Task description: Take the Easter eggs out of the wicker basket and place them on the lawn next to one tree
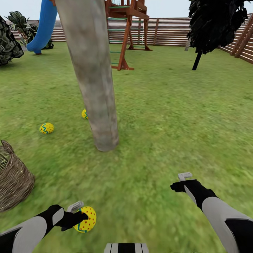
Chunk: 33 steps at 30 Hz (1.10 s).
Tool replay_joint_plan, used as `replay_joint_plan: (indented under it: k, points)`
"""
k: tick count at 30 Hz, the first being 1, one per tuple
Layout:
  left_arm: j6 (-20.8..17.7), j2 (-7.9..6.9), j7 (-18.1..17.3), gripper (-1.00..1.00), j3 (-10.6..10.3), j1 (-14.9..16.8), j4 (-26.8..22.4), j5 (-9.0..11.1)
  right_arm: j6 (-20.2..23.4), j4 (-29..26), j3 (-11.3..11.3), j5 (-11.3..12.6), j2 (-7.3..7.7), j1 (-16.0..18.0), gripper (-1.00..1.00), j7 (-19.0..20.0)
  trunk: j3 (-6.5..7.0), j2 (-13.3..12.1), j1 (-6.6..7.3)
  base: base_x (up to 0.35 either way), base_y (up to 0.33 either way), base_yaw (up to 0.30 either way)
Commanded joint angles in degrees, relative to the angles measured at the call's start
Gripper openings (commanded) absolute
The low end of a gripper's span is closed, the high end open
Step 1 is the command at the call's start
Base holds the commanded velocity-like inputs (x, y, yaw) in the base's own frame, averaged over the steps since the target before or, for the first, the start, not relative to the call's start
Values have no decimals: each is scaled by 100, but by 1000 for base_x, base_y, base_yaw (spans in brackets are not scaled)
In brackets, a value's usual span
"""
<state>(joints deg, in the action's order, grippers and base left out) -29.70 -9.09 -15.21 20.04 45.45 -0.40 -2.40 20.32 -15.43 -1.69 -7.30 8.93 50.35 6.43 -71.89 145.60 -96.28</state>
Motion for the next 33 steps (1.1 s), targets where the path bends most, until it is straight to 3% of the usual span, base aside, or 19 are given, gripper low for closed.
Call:
replay_joint_plan:
  k: [1,12,24,33]
  points:
    - [-21,7,-25,100,26,-1,-4,-20,34,-13,-16,-61,3,1,100,34,18,0,4,-2,0,0]
    - [-19,69,-24,100,26,-1,158,-32,25,174,-23,-64,-5,1,100,17,261,-14,32,-27,0,0]
    - [-19,36,-17,100,26,-1,104,-41,25,185,-23,-68,-6,1,100,16,535,-30,63,-326,105,-7]
    - [-19,29,-17,100,23,1,93,-41,24,183,-8,-44,44,1,100,37,797,-42,87,-295,174,-170]
